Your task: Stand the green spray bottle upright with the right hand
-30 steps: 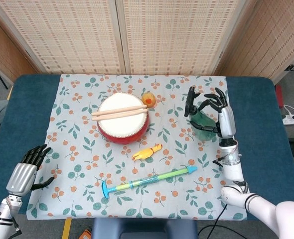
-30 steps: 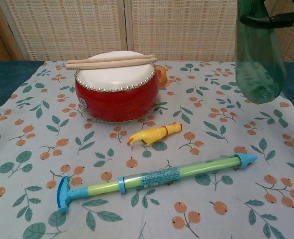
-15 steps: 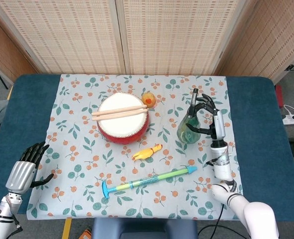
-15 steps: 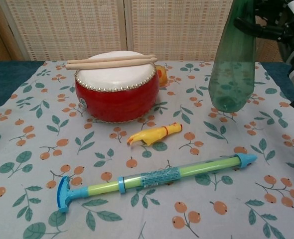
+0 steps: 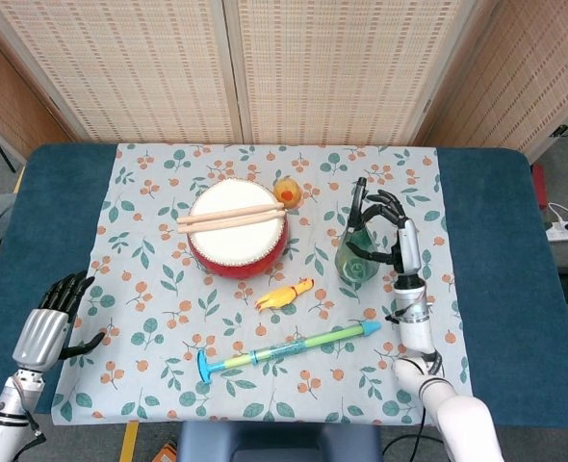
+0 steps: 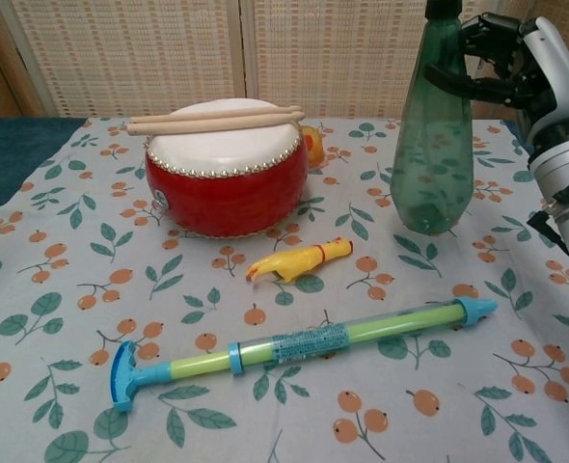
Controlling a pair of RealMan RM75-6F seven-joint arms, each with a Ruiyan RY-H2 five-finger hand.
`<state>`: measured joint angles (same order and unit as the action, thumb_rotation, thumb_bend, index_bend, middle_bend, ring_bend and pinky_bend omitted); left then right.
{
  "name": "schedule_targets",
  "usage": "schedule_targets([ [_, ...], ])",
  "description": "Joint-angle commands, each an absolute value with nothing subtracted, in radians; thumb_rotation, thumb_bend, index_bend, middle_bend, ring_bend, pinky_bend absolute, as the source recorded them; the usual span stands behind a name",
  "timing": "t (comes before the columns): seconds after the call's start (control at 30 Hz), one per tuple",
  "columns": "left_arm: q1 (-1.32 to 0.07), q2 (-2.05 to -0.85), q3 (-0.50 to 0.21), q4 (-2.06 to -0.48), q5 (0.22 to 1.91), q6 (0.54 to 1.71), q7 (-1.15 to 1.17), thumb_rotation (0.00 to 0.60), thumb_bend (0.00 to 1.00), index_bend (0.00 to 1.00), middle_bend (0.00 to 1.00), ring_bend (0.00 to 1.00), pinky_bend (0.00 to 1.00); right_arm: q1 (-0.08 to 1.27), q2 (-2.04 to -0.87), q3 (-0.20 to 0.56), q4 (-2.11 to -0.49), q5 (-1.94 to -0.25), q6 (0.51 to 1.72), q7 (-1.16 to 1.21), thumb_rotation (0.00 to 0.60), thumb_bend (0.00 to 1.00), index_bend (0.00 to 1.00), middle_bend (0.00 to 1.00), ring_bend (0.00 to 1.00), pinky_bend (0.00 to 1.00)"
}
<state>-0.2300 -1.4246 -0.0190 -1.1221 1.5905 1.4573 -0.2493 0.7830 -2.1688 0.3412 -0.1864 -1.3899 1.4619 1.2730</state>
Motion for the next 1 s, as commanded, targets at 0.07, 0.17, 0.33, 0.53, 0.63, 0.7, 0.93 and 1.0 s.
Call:
schedule_targets([
  [0.07,-0.233,-1.432,-0.02,-1.112,1.593,1.461,-0.259,0.6,0.19,0.0,0.0,0.0,0.09,0.781,-2.173,0.337,-0.171,-1.377,1.426,1.29,0.6,0.06,0.67,0.57,0.24,0.17],
  [0.17,-0.234,-1.439,-0.02,-1.103,1.597,1.469,-0.266,0.6,0.19,0.0,0.0,0.0,0.09,0.777,-2.176,0.331,-0.163,-1.374,1.407,1.294,0.6,0.06,0.67,0.57,0.24,0.17],
  [0.33,-0.238,-1.448,-0.02,-1.09,1.604,1.477,-0.276,0.6,0.2,0.0,0.0,0.0,0.09,0.771,-2.181,0.315,-0.151,-1.376,1.391,1.288,0.6,0.06,0.67,0.57,0.24,0.17],
  [0.53,-0.242,-1.453,-0.019,-1.082,1.605,1.478,-0.282,0.6,0.19,0.0,0.0,0.0,0.09,0.773,-2.185,0.303,-0.149,-1.377,1.399,1.282,0.6,0.06,0.67,0.57,0.24,0.17],
  [0.63,-0.242,-1.454,-0.017,-1.081,1.607,1.482,-0.287,0.6,0.19,0.0,0.0,0.0,0.09,0.775,-2.186,0.299,-0.149,-1.377,1.408,1.274,0.6,0.06,0.65,0.57,0.24,0.17],
  [0.7,-0.242,-1.456,-0.017,-1.08,1.609,1.485,-0.289,0.6,0.19,0.0,0.0,0.0,0.09,0.775,-2.187,0.296,-0.151,-1.377,1.411,1.269,0.6,0.06,0.64,0.57,0.24,0.17],
  [0.93,-0.239,-1.46,-0.014,-1.075,1.616,1.501,-0.291,0.6,0.19,0.0,0.0,0.0,0.1,0.769,-2.192,0.288,-0.153,-1.373,1.405,1.268,0.6,0.06,0.63,0.57,0.24,0.17],
  [1.0,-0.239,-1.461,-0.015,-1.073,1.616,1.506,-0.293,0.6,0.2,0.0,0.0,0.0,0.1,0.767,-2.193,0.286,-0.152,-1.373,1.404,1.268,0.6,0.06,0.63,0.57,0.24,0.17],
])
